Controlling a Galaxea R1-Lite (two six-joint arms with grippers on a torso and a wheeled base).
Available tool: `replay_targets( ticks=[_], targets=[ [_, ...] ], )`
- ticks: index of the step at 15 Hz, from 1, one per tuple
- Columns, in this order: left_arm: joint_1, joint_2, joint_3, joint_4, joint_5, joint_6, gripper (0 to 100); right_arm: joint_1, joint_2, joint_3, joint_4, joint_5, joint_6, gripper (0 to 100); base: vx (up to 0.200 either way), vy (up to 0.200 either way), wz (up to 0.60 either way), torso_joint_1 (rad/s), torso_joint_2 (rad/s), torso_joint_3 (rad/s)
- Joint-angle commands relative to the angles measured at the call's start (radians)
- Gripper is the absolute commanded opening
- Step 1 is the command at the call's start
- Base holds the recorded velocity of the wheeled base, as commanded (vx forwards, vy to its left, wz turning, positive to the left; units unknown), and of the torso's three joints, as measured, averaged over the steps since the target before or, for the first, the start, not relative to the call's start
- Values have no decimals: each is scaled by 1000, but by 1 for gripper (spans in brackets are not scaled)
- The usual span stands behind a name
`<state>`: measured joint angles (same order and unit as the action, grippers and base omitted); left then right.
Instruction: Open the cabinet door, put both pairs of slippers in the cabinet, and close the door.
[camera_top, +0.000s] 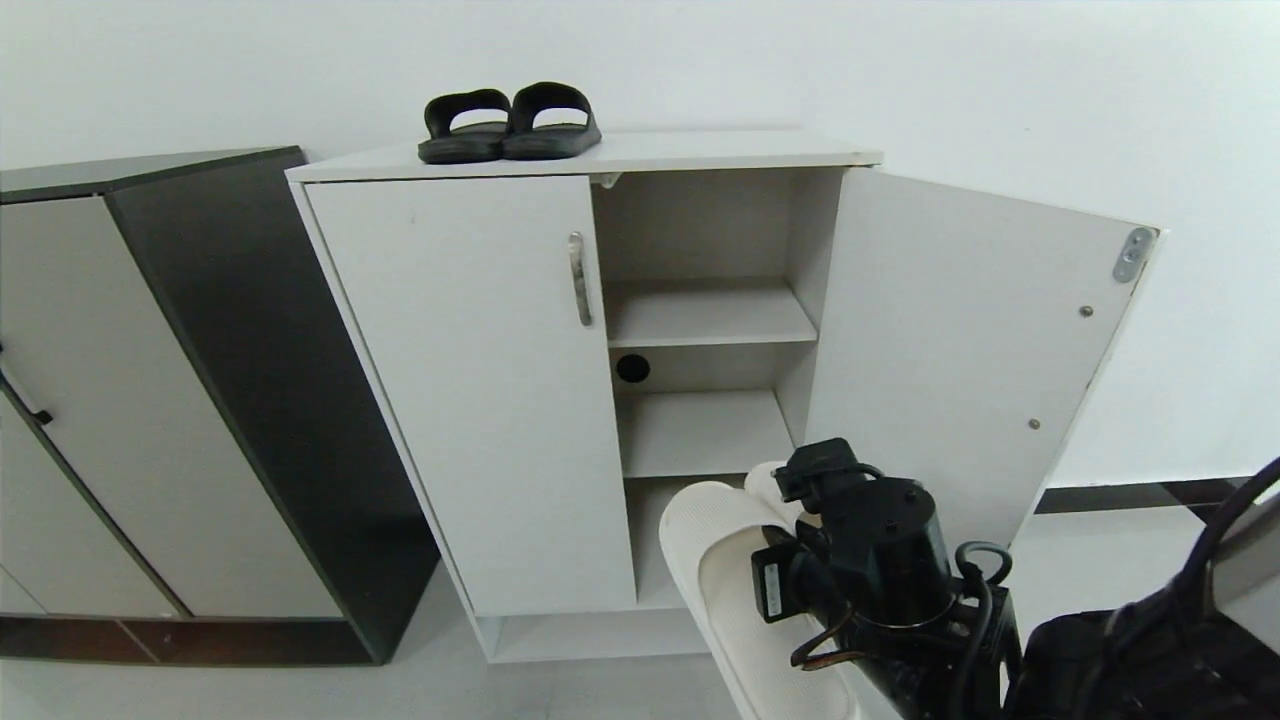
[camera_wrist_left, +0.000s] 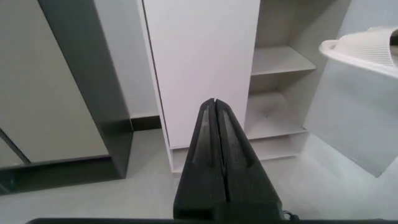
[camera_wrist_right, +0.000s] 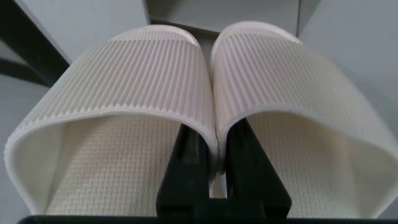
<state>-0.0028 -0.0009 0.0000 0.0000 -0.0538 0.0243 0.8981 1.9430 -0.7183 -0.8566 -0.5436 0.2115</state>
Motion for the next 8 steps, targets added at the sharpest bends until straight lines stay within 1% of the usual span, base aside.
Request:
replay_targets(
  ticks=[1, 2, 3, 4, 8],
  targets=[
    [0, 2, 0, 0, 0, 0, 0, 5, 79, -56, 1, -38, 3, 0, 0, 0, 0, 0, 0, 0],
    [0, 2, 0, 2, 2, -1, 0, 5, 82, -58, 1, -39, 3, 0, 0, 0, 0, 0, 0, 0],
    [0, 2, 0, 0, 0, 5, 0, 5, 126, -116, -1, -56, 3, 0, 0, 0, 0, 0, 0, 0],
    [0, 1, 0, 0, 0, 0, 0, 5, 146, -139, -1, -64, 2, 0, 0, 0, 0, 0, 0, 0],
    [0, 2, 0, 2, 2, 0, 0, -7, 214, -213, -1, -72, 2, 0, 0, 0, 0, 0, 0, 0]
  ],
)
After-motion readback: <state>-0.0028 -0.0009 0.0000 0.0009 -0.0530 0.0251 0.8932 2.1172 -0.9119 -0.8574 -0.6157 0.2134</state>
